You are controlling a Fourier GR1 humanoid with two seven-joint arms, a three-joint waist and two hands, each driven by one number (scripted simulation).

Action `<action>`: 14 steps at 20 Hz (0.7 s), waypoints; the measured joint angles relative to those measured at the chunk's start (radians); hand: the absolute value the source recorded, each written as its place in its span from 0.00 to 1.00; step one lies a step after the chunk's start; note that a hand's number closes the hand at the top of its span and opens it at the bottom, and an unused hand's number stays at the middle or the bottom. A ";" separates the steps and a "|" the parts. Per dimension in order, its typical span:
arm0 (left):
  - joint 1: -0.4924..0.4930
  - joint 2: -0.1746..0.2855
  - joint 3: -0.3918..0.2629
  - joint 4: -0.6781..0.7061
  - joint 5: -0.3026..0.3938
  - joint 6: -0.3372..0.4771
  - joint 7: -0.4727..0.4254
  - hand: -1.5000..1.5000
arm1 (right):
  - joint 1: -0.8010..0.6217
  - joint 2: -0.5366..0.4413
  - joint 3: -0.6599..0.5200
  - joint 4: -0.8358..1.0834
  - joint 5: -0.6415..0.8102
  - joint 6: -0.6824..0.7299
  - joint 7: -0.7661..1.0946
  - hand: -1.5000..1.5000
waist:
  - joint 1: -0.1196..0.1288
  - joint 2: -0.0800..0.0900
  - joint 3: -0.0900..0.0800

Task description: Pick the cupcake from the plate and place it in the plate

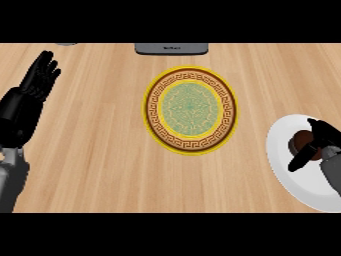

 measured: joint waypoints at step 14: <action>0.006 -0.031 0.027 -0.008 -0.034 -0.023 0.001 0.50 | 0.054 0.018 -0.013 0.045 0.212 -0.213 -0.174 1.00 | -0.004 -0.008 -0.007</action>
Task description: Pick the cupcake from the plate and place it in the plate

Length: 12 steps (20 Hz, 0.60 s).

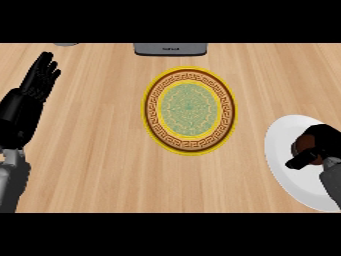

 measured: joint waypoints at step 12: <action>0.038 -0.005 0.018 -0.032 -0.006 -0.011 0.015 0.50 | 0.446 -0.189 -0.058 -0.474 0.057 -0.190 -0.137 1.00 | -0.020 0.001 0.005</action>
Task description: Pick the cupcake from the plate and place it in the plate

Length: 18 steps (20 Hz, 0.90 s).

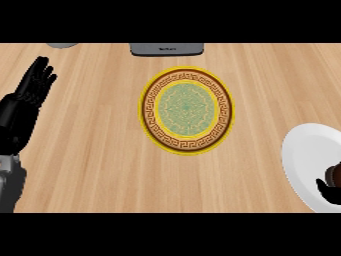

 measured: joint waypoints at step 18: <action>-0.021 -0.020 0.003 0.014 -0.017 -0.015 -0.007 0.50 | -0.112 0.123 0.052 -0.642 -0.097 0.071 0.056 1.00 | 0.020 0.005 0.001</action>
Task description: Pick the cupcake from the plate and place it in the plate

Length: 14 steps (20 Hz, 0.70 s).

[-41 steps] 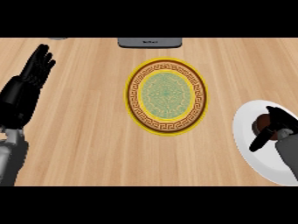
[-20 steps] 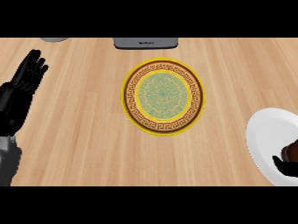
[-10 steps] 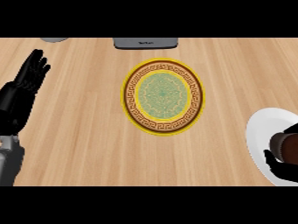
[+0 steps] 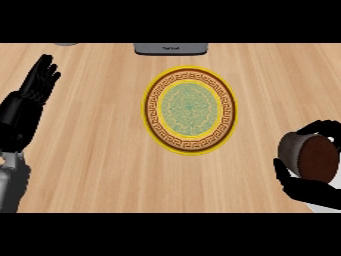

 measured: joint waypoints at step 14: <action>-0.021 -0.014 0.011 -0.006 -0.006 -0.023 0.017 0.50 | -0.536 0.382 0.111 0.448 0.106 0.062 0.122 1.00 | 0.017 0.004 0.001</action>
